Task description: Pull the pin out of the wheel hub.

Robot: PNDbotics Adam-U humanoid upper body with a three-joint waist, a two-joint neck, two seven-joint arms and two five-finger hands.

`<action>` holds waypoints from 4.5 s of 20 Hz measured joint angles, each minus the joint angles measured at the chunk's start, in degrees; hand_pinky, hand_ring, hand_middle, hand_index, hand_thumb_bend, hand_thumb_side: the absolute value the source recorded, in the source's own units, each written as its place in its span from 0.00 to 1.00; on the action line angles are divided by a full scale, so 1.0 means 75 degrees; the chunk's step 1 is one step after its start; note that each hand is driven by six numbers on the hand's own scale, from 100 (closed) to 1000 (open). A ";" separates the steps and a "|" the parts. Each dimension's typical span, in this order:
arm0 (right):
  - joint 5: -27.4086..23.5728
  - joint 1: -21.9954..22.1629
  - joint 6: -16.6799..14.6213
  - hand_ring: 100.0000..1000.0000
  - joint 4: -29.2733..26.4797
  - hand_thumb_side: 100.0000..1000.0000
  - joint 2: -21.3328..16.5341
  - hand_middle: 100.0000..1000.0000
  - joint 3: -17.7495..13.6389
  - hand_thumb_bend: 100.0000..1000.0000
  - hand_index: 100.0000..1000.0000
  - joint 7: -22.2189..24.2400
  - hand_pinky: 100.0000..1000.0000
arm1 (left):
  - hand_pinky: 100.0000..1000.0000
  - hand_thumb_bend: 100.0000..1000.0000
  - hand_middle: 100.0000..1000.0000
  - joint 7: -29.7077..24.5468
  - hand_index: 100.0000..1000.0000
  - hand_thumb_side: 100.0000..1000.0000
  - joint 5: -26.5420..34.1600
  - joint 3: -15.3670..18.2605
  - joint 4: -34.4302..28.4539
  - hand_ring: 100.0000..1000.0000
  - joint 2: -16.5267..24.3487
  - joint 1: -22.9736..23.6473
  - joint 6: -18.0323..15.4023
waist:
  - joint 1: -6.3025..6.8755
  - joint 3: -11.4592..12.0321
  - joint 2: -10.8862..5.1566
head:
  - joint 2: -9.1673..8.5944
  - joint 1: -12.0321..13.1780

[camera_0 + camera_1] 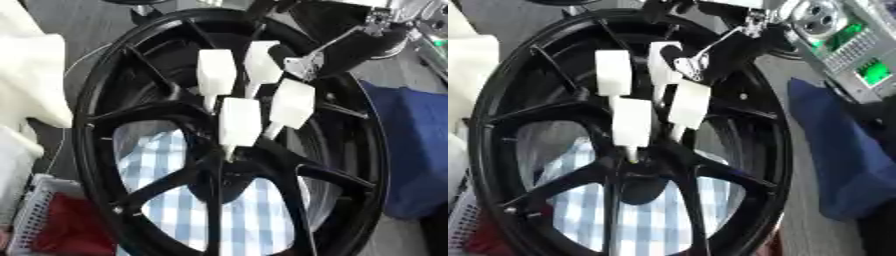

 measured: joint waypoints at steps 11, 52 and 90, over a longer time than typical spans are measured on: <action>0.0283 0.0002 0.0006 0.89 0.0178 0.24 0.0080 0.75 -0.0002 0.00 0.89 -0.0063 0.88 | 0.63 0.04 0.62 0.0029 0.73 0.84 -0.0044 0.0002 0.0000 0.62 -0.0002 -0.0004 0.0028 | -0.0034 0.0021 0.0095 | 0.0001 0.0038; -0.1336 0.0257 -0.0385 0.90 -0.0486 0.16 -0.0416 0.73 -0.0476 0.00 0.92 0.0443 0.91 | 0.63 0.05 0.62 -0.0135 0.73 0.84 -0.0063 0.0046 0.0000 0.62 -0.0008 -0.0012 0.0130 | -0.0107 0.0034 0.0146 | 0.0054 -0.0115; -0.0559 0.0340 -0.0570 0.95 -0.0006 0.50 -0.0308 0.82 -0.0327 0.00 0.95 0.0652 0.94 | 0.64 0.05 0.62 -0.0137 0.73 0.85 -0.0073 0.0099 0.0000 0.62 -0.0077 -0.0011 0.0130 | -0.0207 0.0138 0.0284 | 0.0055 -0.0165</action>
